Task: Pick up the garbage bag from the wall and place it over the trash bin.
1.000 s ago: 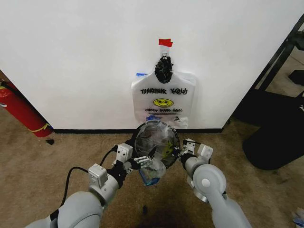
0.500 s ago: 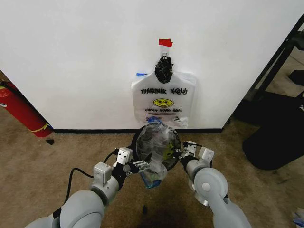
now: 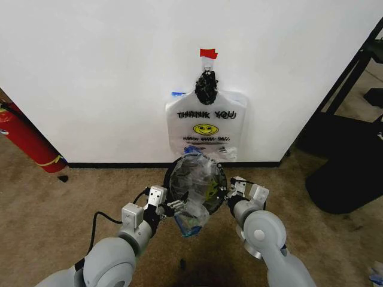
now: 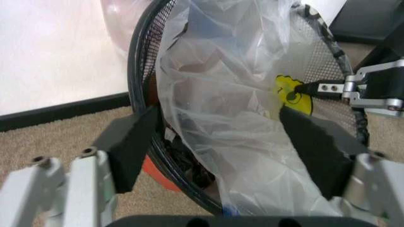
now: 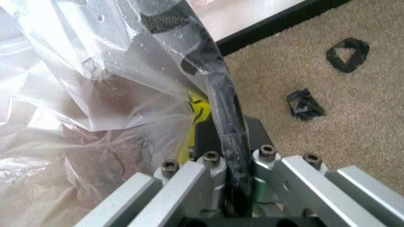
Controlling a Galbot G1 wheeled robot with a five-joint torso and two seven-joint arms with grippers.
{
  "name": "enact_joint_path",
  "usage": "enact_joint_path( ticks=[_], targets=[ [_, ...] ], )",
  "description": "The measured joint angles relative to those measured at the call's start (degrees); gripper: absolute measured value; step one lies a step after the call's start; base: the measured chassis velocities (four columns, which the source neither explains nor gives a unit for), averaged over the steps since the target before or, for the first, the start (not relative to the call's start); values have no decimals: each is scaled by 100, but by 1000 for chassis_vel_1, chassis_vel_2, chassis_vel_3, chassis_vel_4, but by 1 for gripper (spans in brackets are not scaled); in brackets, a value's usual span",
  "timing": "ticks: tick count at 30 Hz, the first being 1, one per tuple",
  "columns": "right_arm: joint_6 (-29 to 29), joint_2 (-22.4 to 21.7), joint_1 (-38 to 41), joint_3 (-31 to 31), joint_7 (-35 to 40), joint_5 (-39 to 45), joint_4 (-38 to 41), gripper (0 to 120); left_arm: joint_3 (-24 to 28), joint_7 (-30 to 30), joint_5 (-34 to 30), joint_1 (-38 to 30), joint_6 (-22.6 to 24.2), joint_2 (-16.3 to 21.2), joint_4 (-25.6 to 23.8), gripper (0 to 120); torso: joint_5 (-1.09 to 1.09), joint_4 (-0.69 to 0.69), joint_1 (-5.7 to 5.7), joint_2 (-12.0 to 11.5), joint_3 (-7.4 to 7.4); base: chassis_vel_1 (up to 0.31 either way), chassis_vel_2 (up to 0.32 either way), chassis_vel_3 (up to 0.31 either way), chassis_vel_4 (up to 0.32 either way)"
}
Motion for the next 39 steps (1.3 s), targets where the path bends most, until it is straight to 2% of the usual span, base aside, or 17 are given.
enact_joint_path(
  ticks=[3, 16, 21, 28, 29, 34, 36, 37, 39],
  targets=[
    [-1, 13, -4, -20, 8, 0, 9, 0, 9, -20, -34, -5, -2, -20, 18, 67, 0, 0, 0, 0, 0, 0, 0, 0, 0],
    [-9, 38, -8, -61, 12, -1, 41, 0, 32, -115, -11, 0, 22, -57, 67, 69, 0, 0, 0, 0, 0, 0, 0, 0, 0],
    [-11, 86, -10, -93, 7, -24, 42, 0, 32, -203, -93, -20, 114, -76, 67, 64, 0, 0, 0, 0, 0, 0, 0, 0, 0],
    [-19, 109, -21, -108, -7, -55, 62, 0, 71, -562, -360, -156, 368, -163, 93, 35, 0, 0, 0, 0, 0, 0, 0, 0, 0],
    [-19, 109, -21, -108, -7, -55, 62, 0, 71, -562, -360, -156, 368, -163, 93, 35, 0, 0, 0, 0, 0, 0, 0, 0, 0],
    [-21, 125, -23, -114, -24, -55, 83, 0, 121, -773, -344, -230, 508, -178, 95, 14, 0, 0, 0, 0, 0, 0, 0, 0, 0],
    [-21, 125, -23, -113, -24, -55, 86, 0, 129, -788, -339, -236, 518, -178, 96, 12, 0, 0, 0, 0, 0, 0, 0, 0, 0],
    [-21, 125, -23, -112, -29, -55, 94, 0, 154, -828, -307, -254, 534, -182, 98, 5, 0, 0, 0, 0, 0, 0, 0, 0, 0],
    [-21, 125, -23, -111, -35, -52, 96, 0, 175, -855, -260, -272, 532, -186, 122, 0, 0, 0, 0, 0, 0, 0, 0, 0, 0]
  ],
)
